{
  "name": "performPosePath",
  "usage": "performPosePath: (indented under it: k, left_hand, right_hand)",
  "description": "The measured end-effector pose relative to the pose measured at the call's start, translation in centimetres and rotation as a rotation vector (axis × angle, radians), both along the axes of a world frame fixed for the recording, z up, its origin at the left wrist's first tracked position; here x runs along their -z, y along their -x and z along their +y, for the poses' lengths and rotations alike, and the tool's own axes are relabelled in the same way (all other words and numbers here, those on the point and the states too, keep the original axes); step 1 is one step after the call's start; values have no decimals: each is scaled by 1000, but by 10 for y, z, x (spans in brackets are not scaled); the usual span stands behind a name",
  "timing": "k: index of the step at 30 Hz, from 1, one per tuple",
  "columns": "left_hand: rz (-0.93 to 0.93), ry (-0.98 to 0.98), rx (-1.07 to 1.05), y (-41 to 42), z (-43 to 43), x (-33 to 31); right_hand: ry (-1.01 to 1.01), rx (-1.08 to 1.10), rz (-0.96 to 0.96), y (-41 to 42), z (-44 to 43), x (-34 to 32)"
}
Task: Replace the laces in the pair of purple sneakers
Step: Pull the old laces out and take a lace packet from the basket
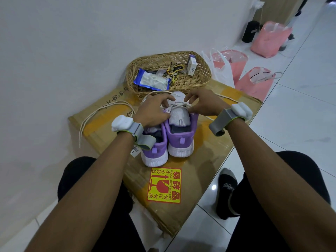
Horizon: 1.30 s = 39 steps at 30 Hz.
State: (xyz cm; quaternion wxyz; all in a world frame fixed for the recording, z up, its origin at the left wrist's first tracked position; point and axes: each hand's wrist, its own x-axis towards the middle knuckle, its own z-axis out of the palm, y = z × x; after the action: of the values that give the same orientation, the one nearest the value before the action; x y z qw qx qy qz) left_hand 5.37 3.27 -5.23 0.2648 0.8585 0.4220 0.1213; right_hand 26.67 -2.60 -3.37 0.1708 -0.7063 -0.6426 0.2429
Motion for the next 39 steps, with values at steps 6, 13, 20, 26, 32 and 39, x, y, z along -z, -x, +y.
performPosePath:
  k: [6,13,20,26,32,39]
  left_hand:
    - [325,-14,56,-9,1,-6]
    - [222,-13,66,-7,7,-5]
    - [-234,168,44,0,6,-11]
    - [-293,94,-141,6,13,2]
    - [-305,139,-296,2,16,4]
    - [-240,98,-509,9,20,7]
  right_hand:
    - [-56,-96,-189,3,1,11]
    - [-46,-95,-102,-1,3,19]
    - [-95,-90,241,-10,2,7]
    - [-164,178,294,-10,5,20]
    - [-52,300,356,-10,7,21]
    - [-52,576,135,-19,7,26]
